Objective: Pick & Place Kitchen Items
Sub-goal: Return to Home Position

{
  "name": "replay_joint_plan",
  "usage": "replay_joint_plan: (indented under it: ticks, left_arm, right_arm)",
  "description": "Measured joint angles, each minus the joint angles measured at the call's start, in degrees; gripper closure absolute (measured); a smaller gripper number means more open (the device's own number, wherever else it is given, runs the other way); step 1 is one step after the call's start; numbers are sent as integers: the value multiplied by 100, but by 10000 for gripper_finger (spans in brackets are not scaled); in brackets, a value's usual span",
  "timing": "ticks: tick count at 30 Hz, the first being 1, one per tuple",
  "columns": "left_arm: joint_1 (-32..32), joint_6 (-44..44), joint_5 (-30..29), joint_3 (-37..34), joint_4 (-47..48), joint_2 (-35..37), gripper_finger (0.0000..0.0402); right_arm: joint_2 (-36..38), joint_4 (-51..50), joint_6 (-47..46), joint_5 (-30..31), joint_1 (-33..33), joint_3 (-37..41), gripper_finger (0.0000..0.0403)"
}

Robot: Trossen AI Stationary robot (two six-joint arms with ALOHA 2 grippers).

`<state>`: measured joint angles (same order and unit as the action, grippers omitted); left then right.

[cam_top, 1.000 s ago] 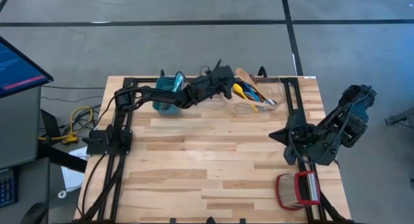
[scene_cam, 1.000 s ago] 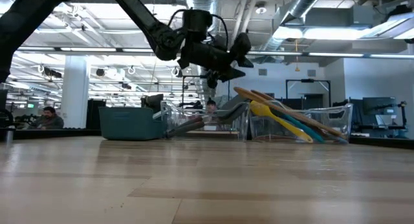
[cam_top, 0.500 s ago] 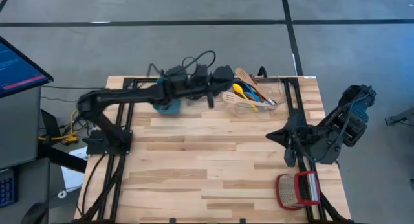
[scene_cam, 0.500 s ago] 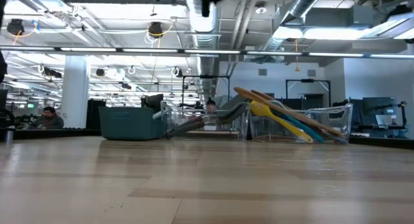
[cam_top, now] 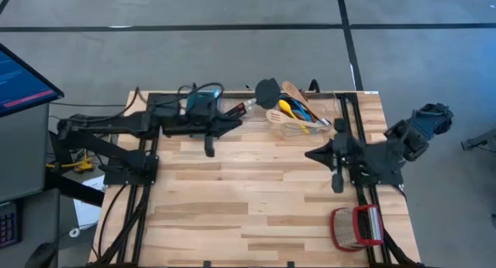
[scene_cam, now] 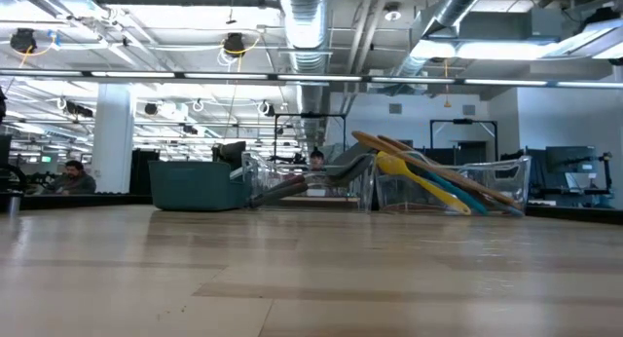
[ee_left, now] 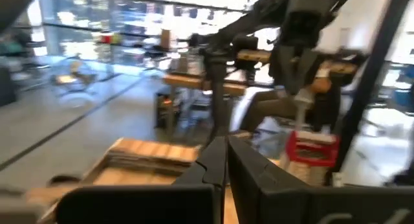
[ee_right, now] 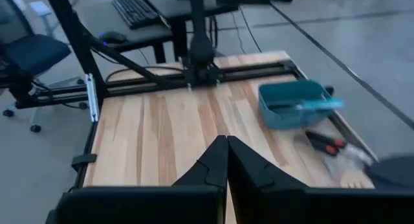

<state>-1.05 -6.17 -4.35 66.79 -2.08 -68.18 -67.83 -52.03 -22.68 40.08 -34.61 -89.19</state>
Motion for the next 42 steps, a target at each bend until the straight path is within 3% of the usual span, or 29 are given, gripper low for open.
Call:
replay_joint_plan:
  ticks: [4, 11, 18, 23, 32, 42]
  left_arm:
    - [273, -1, -763, -640, 33, 674, 400]
    - [557, -7, -947, -1529, 22, 1894, 400]
    - [703, 21, -1640, -1773, 680, 2705, 400]
    - [703, 162, -1719, -1775, 1096, 3075, 400]
    - [698, 592, -1793, -1775, 1385, 3680, 400]
    - [698, 439, -1894, -2174, 1840, 4838, 400]
  right_arm:
    - [0, 483, 806, -669, 593, 0, 402]
    - [1, 594, 1385, -1452, 1558, 0, 403]
    - [53, 574, 1869, -2101, 2419, 6, 403]
    - [464, 651, 2065, -2209, 2809, 109, 403]
    - [1849, 1400, 1842, -2535, 3351, 1569, 403]
    - [3248, 2054, 1269, -2519, 3395, 3167, 403]
